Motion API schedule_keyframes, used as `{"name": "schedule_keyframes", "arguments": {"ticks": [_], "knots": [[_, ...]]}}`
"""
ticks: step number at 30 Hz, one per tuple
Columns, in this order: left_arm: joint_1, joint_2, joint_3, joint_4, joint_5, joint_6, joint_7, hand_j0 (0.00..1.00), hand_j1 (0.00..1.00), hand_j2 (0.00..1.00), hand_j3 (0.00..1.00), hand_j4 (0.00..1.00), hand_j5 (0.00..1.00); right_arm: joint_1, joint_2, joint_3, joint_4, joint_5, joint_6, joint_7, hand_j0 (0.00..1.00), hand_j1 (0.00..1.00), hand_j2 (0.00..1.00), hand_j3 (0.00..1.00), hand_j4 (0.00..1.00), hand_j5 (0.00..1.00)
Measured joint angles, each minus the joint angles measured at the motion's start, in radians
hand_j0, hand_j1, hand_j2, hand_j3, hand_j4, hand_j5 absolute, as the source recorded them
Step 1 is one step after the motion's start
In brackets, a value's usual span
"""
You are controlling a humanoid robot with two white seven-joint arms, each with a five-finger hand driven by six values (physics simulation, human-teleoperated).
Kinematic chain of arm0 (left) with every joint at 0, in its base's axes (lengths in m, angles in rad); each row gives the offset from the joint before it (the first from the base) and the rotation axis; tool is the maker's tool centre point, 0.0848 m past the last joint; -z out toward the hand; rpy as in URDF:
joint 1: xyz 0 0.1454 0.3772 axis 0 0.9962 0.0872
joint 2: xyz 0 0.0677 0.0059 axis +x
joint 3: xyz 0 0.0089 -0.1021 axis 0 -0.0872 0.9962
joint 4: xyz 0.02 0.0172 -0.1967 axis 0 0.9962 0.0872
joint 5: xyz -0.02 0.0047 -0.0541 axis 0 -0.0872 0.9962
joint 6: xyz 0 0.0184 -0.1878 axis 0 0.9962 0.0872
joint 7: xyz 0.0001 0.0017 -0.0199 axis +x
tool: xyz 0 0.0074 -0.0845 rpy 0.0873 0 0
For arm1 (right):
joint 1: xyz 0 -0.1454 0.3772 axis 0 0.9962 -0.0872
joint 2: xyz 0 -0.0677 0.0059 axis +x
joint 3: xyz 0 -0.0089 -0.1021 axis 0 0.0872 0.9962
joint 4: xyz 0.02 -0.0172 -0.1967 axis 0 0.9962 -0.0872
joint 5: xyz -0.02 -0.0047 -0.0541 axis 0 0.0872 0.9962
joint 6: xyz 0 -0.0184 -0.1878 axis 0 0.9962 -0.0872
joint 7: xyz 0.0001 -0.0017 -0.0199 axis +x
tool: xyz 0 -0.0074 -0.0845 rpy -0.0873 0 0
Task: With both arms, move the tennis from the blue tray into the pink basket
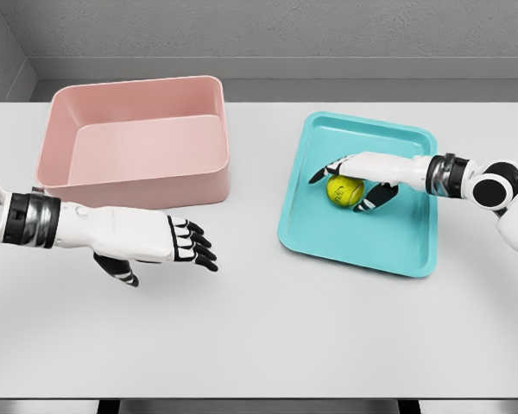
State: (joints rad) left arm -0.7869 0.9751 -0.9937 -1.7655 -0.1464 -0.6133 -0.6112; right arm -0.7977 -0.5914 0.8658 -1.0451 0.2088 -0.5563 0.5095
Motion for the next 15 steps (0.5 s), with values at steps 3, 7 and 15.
{"name": "schedule_keyframes", "arguments": {"ticks": [3, 7, 15], "knots": [[0.002, 0.001, 0.0, 0.0, 0.0, 0.0, 0.0, 1.0, 1.0, 1.0, 1.0, 1.0, 1.0, 0.0, 0.001, 0.0, 0.001, 0.0, -0.002, 0.0, 0.7, 0.7, 0.7, 0.7, 0.7, 0.7], [0.0, 0.007, 0.0, 0.0, -0.001, 0.0, 0.0, 1.0, 1.0, 1.0, 1.0, 1.0, 1.0, 0.002, 0.001, 0.0, 0.002, -0.001, -0.003, 0.0, 0.64, 0.64, 0.64, 0.64, 0.64, 0.64], [-0.003, 0.019, 0.001, 0.0, -0.001, 0.0, 0.0, 1.0, 1.0, 1.0, 1.0, 1.0, 1.0, 0.0, 0.004, 0.005, 0.003, -0.002, -0.004, 0.001, 0.56, 0.56, 0.56, 0.56, 0.56, 0.56]]}}
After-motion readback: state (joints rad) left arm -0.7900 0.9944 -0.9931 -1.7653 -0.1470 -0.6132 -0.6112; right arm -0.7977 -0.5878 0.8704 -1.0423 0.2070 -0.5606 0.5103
